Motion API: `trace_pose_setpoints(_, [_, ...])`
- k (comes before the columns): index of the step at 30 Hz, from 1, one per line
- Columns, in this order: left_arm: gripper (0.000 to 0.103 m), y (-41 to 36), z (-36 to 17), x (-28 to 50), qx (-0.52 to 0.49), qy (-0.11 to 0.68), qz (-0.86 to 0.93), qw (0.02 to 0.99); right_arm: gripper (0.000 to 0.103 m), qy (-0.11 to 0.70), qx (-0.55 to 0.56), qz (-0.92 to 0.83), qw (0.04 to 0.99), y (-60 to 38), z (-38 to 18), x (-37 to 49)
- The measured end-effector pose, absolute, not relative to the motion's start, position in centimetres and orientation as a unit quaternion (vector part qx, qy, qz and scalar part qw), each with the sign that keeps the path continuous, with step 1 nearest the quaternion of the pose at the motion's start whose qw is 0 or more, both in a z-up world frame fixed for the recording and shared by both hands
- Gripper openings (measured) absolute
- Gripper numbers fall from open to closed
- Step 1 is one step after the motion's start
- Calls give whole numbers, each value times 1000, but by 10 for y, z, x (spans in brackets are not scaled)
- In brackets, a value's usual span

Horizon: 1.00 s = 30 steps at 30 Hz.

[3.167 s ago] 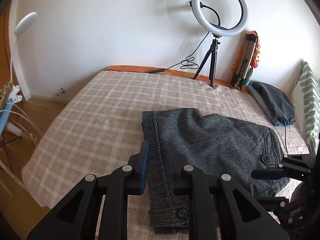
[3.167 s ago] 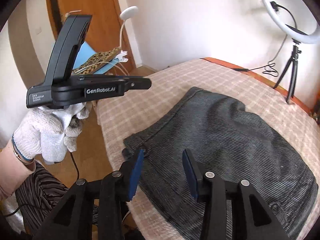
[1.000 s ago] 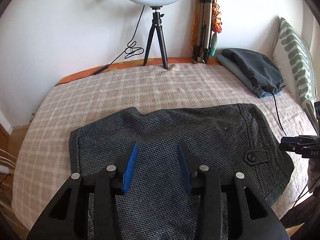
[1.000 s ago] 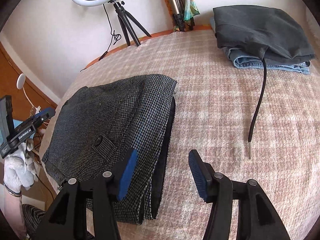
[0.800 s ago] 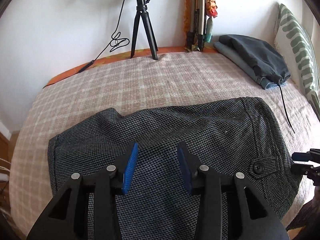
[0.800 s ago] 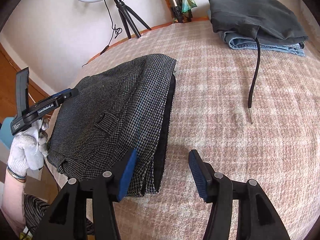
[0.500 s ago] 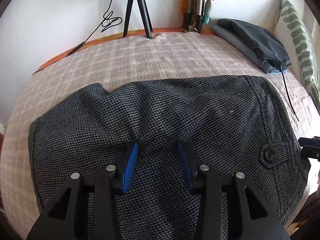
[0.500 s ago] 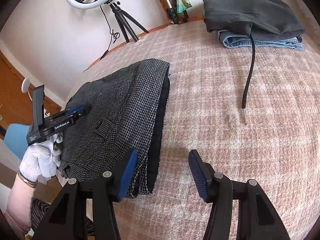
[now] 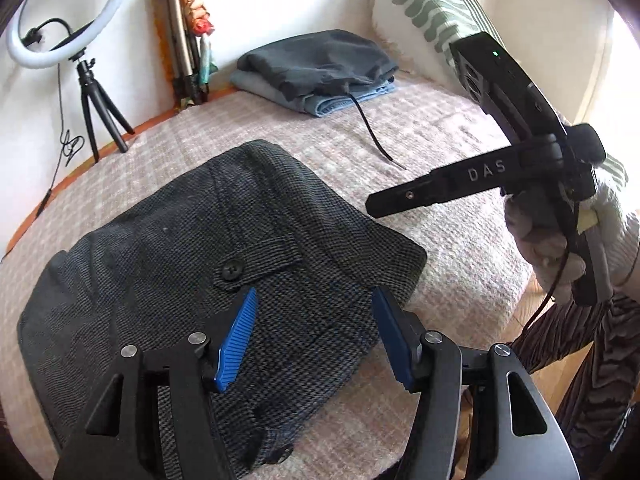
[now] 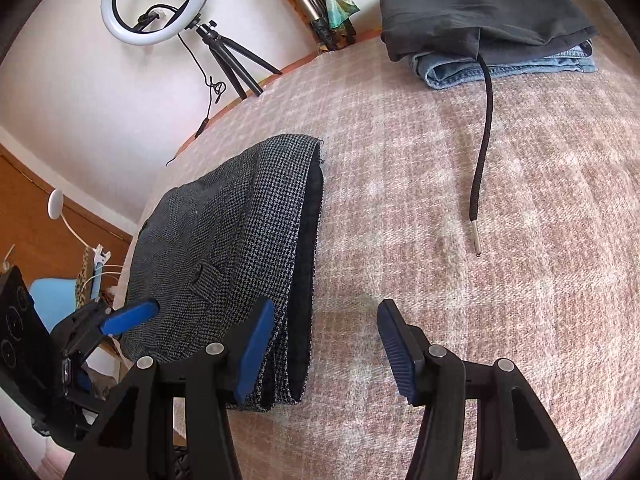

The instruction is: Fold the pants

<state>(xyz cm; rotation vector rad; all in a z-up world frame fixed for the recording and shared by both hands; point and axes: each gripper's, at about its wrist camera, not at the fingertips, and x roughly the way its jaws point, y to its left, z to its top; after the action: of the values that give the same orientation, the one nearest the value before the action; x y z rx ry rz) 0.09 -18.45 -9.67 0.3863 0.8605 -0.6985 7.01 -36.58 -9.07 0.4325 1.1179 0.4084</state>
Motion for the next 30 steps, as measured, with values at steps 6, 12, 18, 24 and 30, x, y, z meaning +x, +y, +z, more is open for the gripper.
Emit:
trace_pose_setpoints(6, [59, -224, -124, -16, 274, 397, -341, 807, 60, 521, 233, 195, 798, -372, -90, 75])
trace_pose_setpoints(12, [43, -218, -127, -5, 242, 397, -346, 815, 62, 522, 265, 211, 782, -368, -90, 80])
trace_pose_setpoints(18, [23, -193, -112, 17, 123, 428, -371, 815, 67, 541, 309, 222, 750, -365, -107, 81])
trace_pose_setpoints(24, [23, -193, -110, 14, 115, 426, -373, 816, 69, 542, 354, 253, 718, -348, -112, 88])
trace_pose_setpoints(30, [24, -188, -105, 11, 112, 434, -373, 812, 41, 547, 369, 268, 702, -325, -121, 99])
